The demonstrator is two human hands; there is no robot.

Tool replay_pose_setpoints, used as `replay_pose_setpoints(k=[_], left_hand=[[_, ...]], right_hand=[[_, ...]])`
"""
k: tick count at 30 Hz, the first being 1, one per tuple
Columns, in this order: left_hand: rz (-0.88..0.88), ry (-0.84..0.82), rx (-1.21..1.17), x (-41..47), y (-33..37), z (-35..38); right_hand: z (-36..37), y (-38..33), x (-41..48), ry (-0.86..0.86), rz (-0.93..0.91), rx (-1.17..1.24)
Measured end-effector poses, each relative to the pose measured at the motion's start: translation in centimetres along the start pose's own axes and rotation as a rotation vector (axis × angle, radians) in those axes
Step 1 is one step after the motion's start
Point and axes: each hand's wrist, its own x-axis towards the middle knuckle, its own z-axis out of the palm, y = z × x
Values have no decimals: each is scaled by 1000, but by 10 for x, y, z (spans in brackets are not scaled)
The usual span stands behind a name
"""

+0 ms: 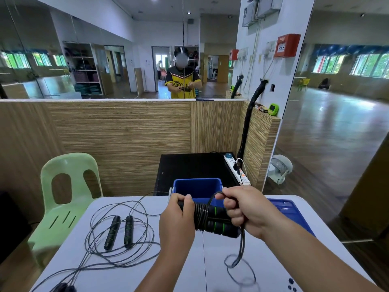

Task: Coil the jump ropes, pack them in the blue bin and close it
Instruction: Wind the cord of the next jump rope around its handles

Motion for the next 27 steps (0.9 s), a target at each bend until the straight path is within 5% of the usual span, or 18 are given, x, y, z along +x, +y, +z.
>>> replay_pose_setpoints(k=[14,27], left_hand=[[-103,76,-156,3,7,10],[-291,1,-307,2,7,11]], right_hand=[[33,72,-30,-33,-221,-110],[2,125,-6,-97,-223,-312]])
